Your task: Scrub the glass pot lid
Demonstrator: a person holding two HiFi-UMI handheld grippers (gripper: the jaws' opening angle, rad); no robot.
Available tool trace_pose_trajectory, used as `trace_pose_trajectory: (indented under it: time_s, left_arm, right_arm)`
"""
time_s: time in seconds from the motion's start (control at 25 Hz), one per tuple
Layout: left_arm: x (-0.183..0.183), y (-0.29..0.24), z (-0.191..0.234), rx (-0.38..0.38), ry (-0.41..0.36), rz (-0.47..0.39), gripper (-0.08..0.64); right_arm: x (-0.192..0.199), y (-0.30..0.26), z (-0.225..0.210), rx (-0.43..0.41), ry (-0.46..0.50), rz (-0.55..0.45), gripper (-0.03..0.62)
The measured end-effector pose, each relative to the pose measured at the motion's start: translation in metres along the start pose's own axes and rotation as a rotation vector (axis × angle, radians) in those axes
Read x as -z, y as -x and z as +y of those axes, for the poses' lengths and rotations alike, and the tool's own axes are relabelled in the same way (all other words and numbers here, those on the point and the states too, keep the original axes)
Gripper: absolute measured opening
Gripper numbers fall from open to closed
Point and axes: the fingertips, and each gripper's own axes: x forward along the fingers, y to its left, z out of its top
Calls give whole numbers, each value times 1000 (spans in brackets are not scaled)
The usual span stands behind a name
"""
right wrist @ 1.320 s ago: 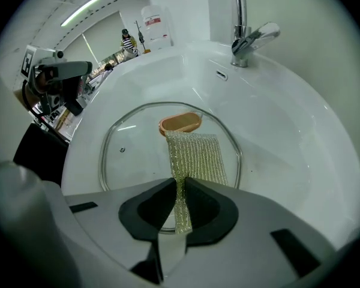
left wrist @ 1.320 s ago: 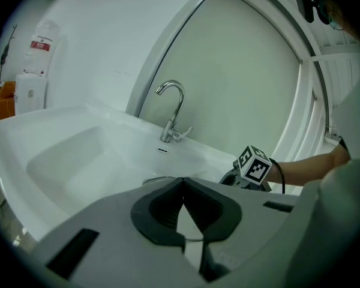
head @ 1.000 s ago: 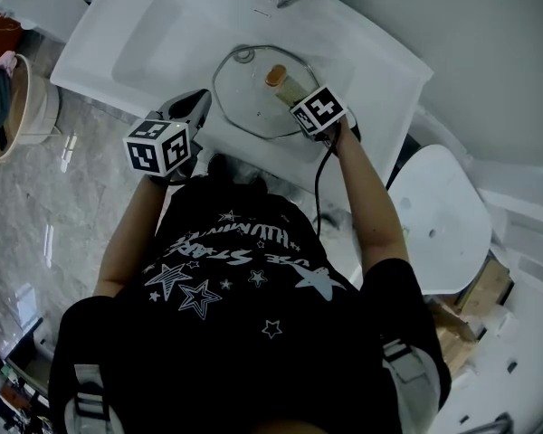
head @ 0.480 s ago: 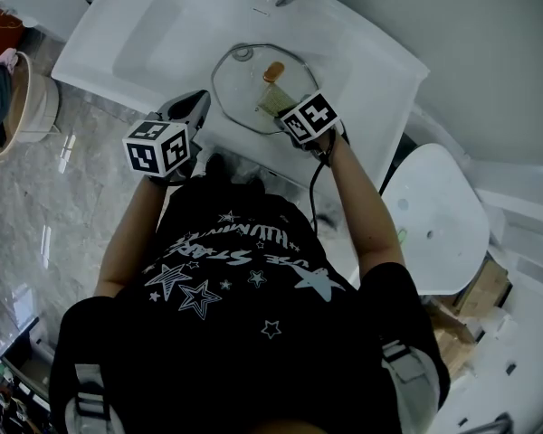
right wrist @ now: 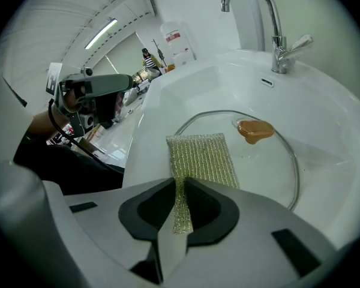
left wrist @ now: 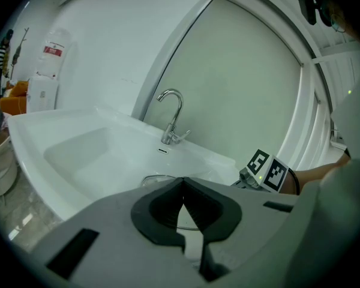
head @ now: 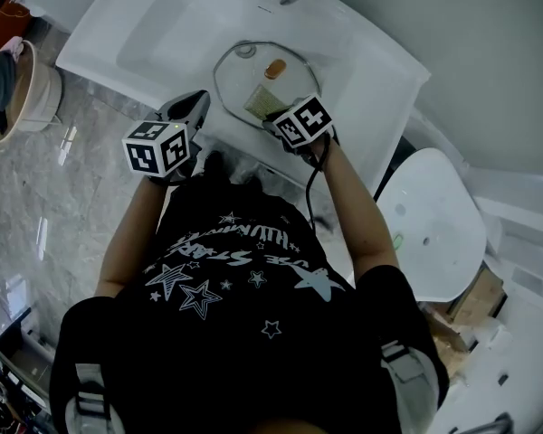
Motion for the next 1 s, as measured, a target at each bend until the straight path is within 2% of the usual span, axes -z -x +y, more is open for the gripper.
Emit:
trace_pose_trajectory:
  time_s: [0.24, 0.52, 0.76, 1.0]
  left_arm:
    - [7, 6, -8, -25, 16, -17, 9]
    - [17, 13, -22, -55, 24, -31, 8]
    - [29, 22, -37, -99, 22, -43, 9]
    - [44, 31, -46, -133, 25, -38, 9]
  right_arm:
    - [-1, 10, 4, -19, 1, -59, 57]
    - [-3, 30, 15, -81, -21, -177, 57]
    - [-4, 59, 19, -105, 13, -286, 57]
    - [0, 69, 20, -109, 10, -333, 57]
